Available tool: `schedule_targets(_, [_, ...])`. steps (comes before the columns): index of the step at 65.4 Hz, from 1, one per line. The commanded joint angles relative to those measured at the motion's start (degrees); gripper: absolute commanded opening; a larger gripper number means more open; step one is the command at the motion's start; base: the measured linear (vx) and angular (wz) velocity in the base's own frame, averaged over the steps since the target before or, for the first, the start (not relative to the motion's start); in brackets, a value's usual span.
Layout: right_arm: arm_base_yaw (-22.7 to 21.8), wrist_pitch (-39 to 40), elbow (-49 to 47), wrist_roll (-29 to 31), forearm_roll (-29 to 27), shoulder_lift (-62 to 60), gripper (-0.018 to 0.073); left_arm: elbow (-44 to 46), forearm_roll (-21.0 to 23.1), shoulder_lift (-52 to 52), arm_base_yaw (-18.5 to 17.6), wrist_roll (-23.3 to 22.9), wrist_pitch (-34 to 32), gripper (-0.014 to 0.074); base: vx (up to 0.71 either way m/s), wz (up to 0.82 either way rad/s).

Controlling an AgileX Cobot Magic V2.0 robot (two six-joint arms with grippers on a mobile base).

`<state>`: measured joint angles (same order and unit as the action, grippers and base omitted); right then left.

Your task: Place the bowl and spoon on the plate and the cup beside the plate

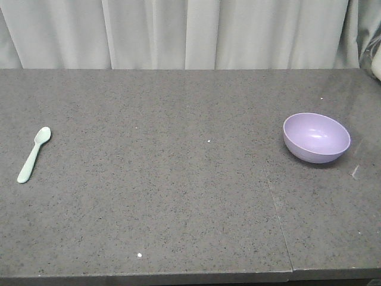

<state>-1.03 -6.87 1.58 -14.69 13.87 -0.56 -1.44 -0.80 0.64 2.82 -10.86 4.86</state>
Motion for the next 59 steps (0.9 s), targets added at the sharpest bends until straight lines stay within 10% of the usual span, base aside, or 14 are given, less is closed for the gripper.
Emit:
schedule_targets(1, [-0.1, 4.4, 0.9, 0.5, 0.3, -0.6, -0.0006, -1.6, 0.0, -0.3, -0.1, -0.5, -4.1, -0.0006, 0.0, 0.0])
schedule_targets(59, [-0.1, 4.4, 0.9, 0.5, 0.3, -0.6, -0.0006, -1.6, 0.0, -0.3, -0.1, -0.5, -4.1, -0.0006, 0.0, 0.0])
